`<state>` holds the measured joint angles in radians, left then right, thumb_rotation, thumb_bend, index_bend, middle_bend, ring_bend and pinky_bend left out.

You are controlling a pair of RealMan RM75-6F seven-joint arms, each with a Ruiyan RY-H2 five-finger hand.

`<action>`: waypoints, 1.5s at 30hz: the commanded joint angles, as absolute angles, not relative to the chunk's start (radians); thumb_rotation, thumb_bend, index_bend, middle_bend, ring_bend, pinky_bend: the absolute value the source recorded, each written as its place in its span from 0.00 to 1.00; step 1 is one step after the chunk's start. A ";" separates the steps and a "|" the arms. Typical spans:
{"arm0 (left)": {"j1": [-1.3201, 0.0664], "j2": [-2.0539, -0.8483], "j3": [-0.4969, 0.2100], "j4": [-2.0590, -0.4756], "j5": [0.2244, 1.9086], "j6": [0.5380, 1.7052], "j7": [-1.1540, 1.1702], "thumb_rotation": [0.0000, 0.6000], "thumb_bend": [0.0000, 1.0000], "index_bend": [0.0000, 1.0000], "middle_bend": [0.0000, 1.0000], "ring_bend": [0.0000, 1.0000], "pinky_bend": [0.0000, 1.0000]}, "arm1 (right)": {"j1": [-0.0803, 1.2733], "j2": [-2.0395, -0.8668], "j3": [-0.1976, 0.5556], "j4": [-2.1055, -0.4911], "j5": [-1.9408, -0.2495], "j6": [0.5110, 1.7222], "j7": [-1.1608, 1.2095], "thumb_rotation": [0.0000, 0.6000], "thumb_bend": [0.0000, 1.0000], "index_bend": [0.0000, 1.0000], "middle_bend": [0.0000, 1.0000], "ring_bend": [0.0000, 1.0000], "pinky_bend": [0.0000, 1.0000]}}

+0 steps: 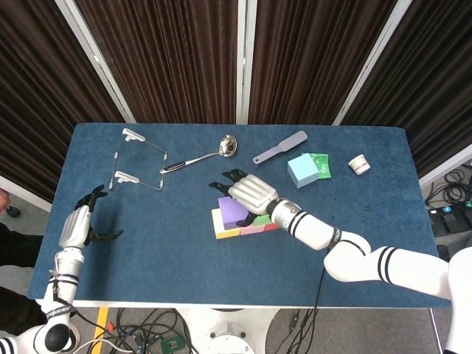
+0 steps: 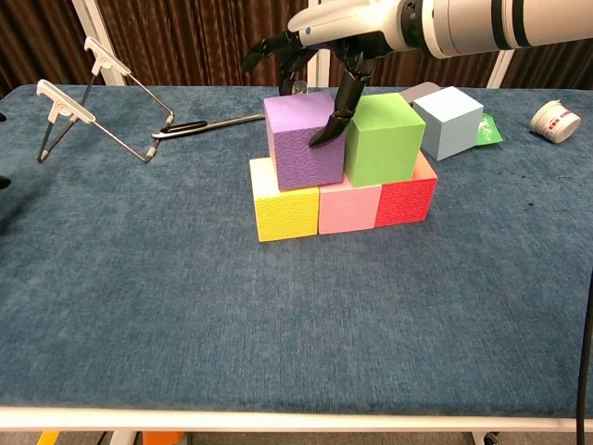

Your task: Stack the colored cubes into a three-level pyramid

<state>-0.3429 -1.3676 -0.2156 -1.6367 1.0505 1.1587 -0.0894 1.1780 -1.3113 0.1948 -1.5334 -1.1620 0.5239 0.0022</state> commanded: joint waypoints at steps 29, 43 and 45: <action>-0.345 -1.386 -0.227 -1.613 1.038 1.150 -0.092 1.00 0.09 0.06 0.15 0.04 0.07 | 1.164 -1.290 0.188 -1.542 -1.203 0.516 0.030 1.00 0.16 0.00 0.41 0.00 0.00; -0.343 -1.391 -0.227 -1.609 1.042 1.152 -0.090 1.00 0.09 0.06 0.16 0.04 0.07 | 1.167 -1.297 0.185 -1.533 -1.203 0.506 0.034 1.00 0.16 0.00 0.41 0.00 0.00; -0.343 -1.391 -0.228 -1.609 1.042 1.151 -0.090 1.00 0.09 0.06 0.16 0.04 0.07 | 1.167 -1.300 0.183 -1.531 -1.203 0.505 0.034 1.00 0.16 0.00 0.41 0.00 0.00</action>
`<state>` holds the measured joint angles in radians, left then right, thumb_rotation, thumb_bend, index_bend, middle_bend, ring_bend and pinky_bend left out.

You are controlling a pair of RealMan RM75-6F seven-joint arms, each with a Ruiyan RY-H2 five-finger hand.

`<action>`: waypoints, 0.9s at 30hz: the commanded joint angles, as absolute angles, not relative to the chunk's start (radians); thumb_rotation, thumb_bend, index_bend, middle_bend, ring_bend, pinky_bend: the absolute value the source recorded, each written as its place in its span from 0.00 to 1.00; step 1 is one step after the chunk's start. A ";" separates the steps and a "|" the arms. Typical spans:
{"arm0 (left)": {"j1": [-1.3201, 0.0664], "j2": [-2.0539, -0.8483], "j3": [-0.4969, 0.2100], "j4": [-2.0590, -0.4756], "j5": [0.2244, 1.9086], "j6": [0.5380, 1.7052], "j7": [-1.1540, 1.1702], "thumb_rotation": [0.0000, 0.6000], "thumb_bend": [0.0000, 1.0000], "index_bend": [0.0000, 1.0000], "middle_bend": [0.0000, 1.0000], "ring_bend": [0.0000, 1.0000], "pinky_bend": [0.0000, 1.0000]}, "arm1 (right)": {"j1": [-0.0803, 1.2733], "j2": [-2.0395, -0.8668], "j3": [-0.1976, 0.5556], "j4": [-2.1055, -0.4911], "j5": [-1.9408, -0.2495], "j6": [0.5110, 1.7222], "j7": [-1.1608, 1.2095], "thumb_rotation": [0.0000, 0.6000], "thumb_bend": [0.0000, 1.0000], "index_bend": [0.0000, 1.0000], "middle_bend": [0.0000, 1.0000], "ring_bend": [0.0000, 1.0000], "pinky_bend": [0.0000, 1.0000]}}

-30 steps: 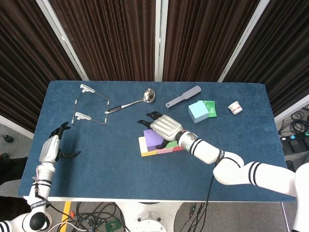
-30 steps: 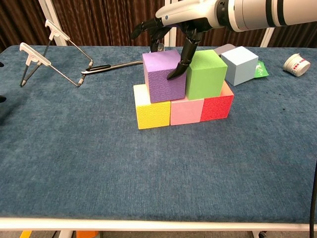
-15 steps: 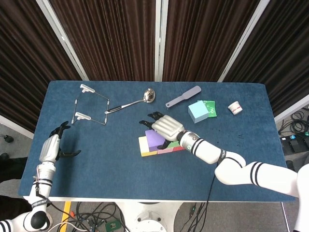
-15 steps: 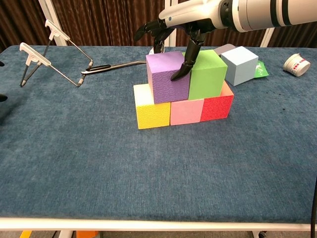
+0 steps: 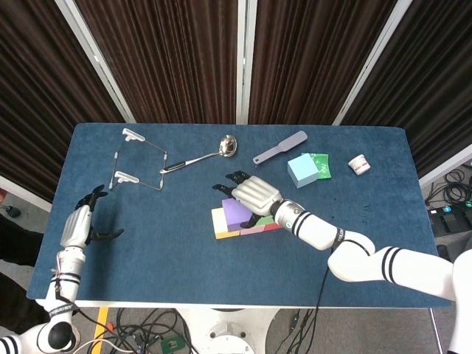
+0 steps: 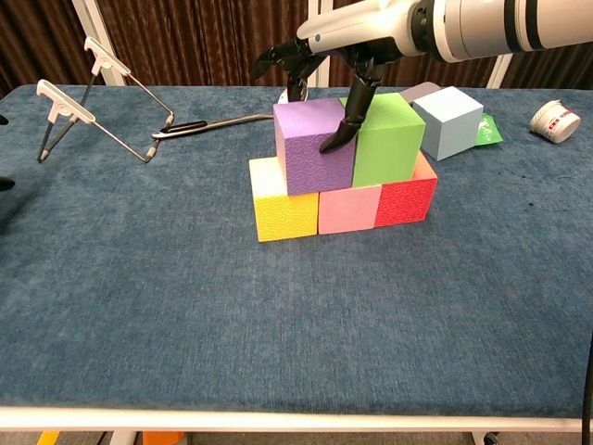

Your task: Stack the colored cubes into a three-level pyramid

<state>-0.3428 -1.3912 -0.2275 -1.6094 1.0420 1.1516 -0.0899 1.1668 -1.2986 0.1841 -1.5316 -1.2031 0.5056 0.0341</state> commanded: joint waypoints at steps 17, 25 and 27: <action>-0.343 -1.387 -0.230 -1.613 1.044 1.148 -0.092 1.00 0.09 0.07 0.16 0.04 0.07 | 1.170 -1.287 0.178 -1.531 -1.213 0.479 0.047 1.00 0.11 0.00 0.13 0.00 0.00; -0.342 -1.383 -0.233 -1.618 1.043 1.150 -0.093 1.00 0.09 0.07 0.16 0.04 0.07 | 1.168 -1.279 0.183 -1.537 -1.214 0.479 0.059 1.00 0.10 0.00 0.04 0.00 0.00; -0.342 -1.381 -0.233 -1.620 1.044 1.149 -0.094 1.00 0.09 0.07 0.16 0.04 0.07 | 1.167 -1.274 0.186 -1.544 -1.217 0.477 0.069 1.00 0.10 0.00 0.04 0.00 0.00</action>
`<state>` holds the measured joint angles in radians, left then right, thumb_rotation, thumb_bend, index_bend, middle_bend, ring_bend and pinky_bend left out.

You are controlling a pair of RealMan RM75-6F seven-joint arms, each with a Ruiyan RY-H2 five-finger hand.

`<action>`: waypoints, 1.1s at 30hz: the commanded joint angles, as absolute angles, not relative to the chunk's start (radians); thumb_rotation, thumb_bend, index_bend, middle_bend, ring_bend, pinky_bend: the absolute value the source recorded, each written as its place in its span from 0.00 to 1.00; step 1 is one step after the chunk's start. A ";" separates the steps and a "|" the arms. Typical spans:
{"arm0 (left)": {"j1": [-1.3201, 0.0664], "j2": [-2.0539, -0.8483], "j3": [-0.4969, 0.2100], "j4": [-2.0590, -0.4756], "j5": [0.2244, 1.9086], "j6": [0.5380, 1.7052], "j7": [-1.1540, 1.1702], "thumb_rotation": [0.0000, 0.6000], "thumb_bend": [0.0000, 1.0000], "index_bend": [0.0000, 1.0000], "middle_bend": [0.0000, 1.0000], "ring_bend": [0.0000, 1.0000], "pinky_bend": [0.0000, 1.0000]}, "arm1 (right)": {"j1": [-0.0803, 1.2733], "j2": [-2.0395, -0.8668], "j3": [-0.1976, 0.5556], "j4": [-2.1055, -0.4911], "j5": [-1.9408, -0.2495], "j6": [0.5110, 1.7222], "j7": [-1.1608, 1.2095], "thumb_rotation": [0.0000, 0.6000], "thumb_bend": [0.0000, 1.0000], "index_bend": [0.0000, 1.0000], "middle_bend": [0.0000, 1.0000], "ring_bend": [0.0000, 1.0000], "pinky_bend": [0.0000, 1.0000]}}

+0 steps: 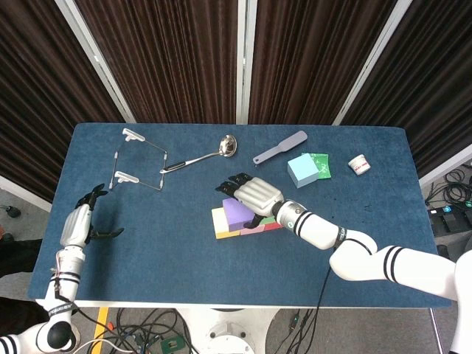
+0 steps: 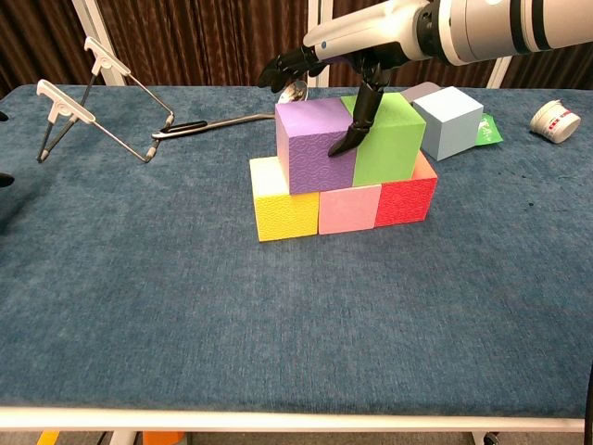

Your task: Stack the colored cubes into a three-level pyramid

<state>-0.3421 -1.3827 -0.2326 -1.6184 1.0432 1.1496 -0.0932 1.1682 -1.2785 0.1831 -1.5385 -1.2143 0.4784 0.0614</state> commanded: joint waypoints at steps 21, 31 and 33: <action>-0.338 -1.374 -0.231 -1.633 1.050 1.156 -0.096 1.00 0.09 0.07 0.16 0.04 0.07 | 1.167 -1.282 0.204 -1.551 -1.245 0.475 0.128 1.00 0.08 0.00 0.22 0.00 0.00; -0.335 -1.372 -0.228 -1.623 1.053 1.149 -0.111 1.00 0.09 0.07 0.16 0.04 0.07 | 1.165 -1.314 0.203 -1.530 -1.232 0.507 0.102 1.00 0.10 0.00 0.39 0.00 0.00; -0.334 -1.373 -0.227 -1.622 1.055 1.150 -0.111 1.00 0.09 0.07 0.16 0.04 0.07 | 1.165 -1.314 0.202 -1.530 -1.228 0.509 0.097 1.00 0.10 0.00 0.40 0.00 0.00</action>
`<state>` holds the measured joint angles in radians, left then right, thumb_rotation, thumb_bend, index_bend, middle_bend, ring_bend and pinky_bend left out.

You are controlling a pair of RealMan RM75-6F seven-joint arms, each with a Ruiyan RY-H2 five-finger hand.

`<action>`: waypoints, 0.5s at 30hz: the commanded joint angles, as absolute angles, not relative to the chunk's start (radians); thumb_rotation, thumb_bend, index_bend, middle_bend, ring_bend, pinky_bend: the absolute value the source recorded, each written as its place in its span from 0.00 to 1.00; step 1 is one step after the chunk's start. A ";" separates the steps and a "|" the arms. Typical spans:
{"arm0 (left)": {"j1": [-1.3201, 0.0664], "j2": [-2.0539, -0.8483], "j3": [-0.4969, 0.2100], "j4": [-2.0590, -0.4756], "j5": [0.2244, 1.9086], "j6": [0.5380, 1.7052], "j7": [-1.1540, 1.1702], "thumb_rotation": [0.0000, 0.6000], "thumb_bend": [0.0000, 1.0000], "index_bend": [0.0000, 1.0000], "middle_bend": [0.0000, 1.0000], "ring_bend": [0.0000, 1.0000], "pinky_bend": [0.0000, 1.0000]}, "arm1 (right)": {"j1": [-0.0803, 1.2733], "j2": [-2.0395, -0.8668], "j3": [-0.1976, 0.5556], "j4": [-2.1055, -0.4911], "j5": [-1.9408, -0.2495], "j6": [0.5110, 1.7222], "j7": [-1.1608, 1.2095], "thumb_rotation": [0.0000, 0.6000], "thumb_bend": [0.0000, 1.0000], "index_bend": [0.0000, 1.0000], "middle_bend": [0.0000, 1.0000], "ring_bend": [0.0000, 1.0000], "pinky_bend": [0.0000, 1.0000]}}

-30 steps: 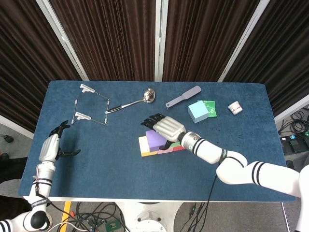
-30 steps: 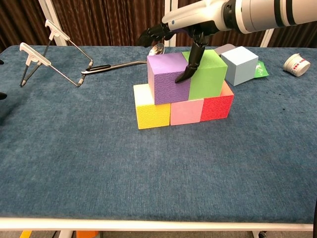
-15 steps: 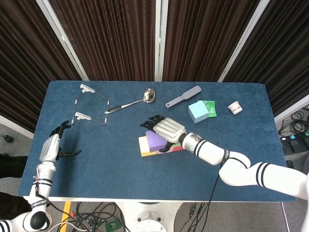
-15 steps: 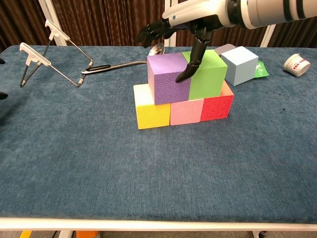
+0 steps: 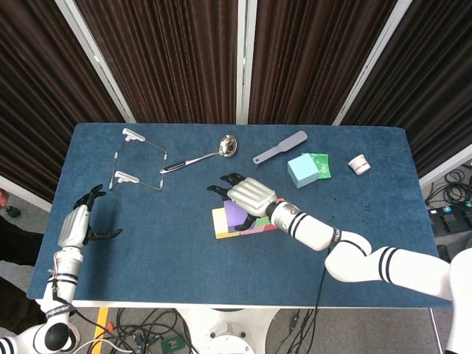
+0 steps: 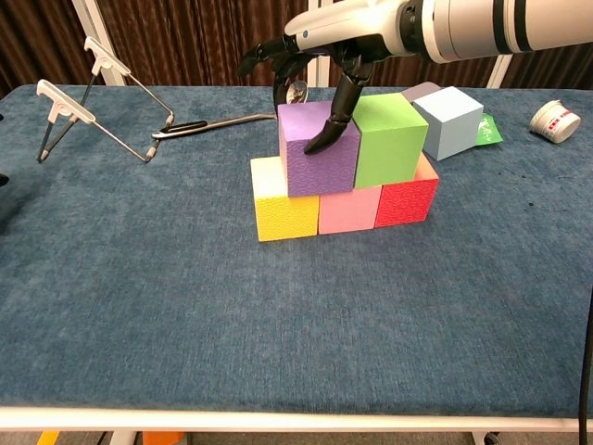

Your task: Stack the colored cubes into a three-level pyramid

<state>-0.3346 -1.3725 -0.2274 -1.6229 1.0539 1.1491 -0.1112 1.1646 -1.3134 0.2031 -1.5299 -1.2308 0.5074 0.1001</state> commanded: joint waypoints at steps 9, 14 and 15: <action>-0.333 -1.376 -0.227 -1.617 1.057 1.152 -0.112 1.00 0.09 0.07 0.16 0.04 0.07 | 1.164 -1.329 0.209 -1.517 -1.229 0.527 0.094 1.00 0.12 0.00 0.40 0.00 0.00; -0.334 -1.376 -0.227 -1.614 1.057 1.151 -0.112 1.00 0.09 0.07 0.16 0.04 0.07 | 1.167 -1.333 0.212 -1.505 -1.242 0.520 0.110 1.00 0.13 0.00 0.40 0.00 0.00; -0.334 -1.376 -0.227 -1.614 1.057 1.151 -0.112 1.00 0.09 0.07 0.16 0.04 0.07 | 1.168 -1.333 0.212 -1.503 -1.245 0.518 0.112 1.00 0.13 0.00 0.40 0.00 0.00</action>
